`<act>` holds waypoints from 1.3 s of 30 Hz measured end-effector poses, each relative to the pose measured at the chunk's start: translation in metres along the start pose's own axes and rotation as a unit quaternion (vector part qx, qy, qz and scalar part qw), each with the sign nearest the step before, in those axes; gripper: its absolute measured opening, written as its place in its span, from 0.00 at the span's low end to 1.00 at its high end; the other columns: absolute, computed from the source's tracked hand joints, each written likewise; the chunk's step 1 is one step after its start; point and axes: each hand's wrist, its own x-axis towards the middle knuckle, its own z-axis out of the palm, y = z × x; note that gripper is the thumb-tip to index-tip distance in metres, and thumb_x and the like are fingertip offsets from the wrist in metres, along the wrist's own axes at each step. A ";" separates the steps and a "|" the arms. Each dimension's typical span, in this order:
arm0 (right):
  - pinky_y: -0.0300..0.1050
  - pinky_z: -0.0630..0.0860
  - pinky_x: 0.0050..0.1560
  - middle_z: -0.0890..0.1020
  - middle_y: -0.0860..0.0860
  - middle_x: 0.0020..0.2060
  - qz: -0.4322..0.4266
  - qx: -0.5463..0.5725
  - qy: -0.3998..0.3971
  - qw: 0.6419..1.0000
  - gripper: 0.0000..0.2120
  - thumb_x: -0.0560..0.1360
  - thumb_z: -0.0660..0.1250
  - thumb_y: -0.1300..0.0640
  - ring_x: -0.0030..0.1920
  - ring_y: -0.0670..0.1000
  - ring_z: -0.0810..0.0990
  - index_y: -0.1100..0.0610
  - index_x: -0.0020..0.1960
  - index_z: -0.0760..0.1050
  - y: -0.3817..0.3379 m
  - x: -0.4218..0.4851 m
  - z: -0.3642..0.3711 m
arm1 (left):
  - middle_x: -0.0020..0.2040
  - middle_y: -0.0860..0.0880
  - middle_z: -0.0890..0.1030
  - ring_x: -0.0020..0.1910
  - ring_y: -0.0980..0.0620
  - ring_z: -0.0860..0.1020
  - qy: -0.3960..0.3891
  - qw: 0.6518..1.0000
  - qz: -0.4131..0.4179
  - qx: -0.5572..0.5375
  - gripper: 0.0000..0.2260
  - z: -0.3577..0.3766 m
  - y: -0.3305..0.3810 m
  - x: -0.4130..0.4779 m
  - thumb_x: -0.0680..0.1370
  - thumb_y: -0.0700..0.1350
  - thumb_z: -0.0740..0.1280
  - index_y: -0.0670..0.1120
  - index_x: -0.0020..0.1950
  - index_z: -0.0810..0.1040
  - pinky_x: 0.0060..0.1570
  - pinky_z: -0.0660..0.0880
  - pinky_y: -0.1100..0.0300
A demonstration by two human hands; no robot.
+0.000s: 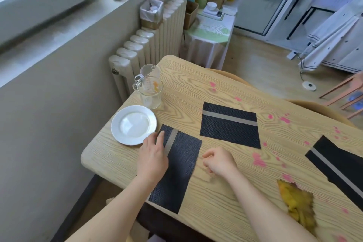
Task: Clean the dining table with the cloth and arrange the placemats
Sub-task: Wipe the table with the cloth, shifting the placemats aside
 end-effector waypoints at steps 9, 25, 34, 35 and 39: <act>0.44 0.77 0.51 0.83 0.46 0.52 -0.065 -0.145 0.109 0.981 0.11 0.74 0.63 0.54 0.54 0.52 0.80 0.46 0.53 0.80 -0.007 0.014 -0.029 | 0.73 0.46 0.61 0.71 0.46 0.61 -0.088 0.989 0.116 -0.005 0.27 0.012 0.040 0.025 0.75 0.47 0.65 0.49 0.73 0.62 0.70 0.61 0.53; 0.48 0.73 0.50 0.76 0.55 0.56 -0.146 -0.401 0.109 0.898 0.18 0.75 0.64 0.56 0.59 0.56 0.72 0.54 0.64 0.66 -0.005 0.075 -0.058 | 0.71 0.46 0.64 0.68 0.45 0.66 -0.147 0.978 0.144 -0.019 0.25 0.036 0.072 0.086 0.76 0.43 0.64 0.46 0.72 0.63 0.64 0.64 0.58; 0.47 0.65 0.40 0.81 0.56 0.50 -0.225 -0.495 0.091 0.834 0.14 0.75 0.63 0.62 0.52 0.57 0.79 0.57 0.60 0.66 -0.011 0.095 -0.070 | 0.63 0.46 0.72 0.62 0.47 0.71 -0.074 0.991 0.104 -0.047 0.24 0.042 0.075 0.090 0.73 0.42 0.63 0.44 0.69 0.67 0.58 0.67 0.61; 0.47 0.66 0.40 0.81 0.56 0.50 -0.225 -0.489 0.094 0.837 0.14 0.75 0.62 0.63 0.52 0.57 0.79 0.57 0.60 0.66 -0.012 0.097 -0.069 | 0.63 0.47 0.71 0.62 0.47 0.71 -0.079 0.991 0.099 -0.047 0.24 0.042 0.076 0.091 0.73 0.42 0.63 0.45 0.70 0.67 0.58 0.67 0.61; 0.46 0.70 0.42 0.83 0.56 0.49 -0.141 -0.380 0.148 0.902 0.14 0.77 0.58 0.64 0.51 0.58 0.81 0.55 0.62 0.69 -0.013 0.099 -0.073 | 0.68 0.49 0.67 0.66 0.49 0.67 -0.110 0.989 0.068 -0.077 0.27 0.035 0.079 0.093 0.73 0.43 0.63 0.47 0.72 0.63 0.61 0.66 0.59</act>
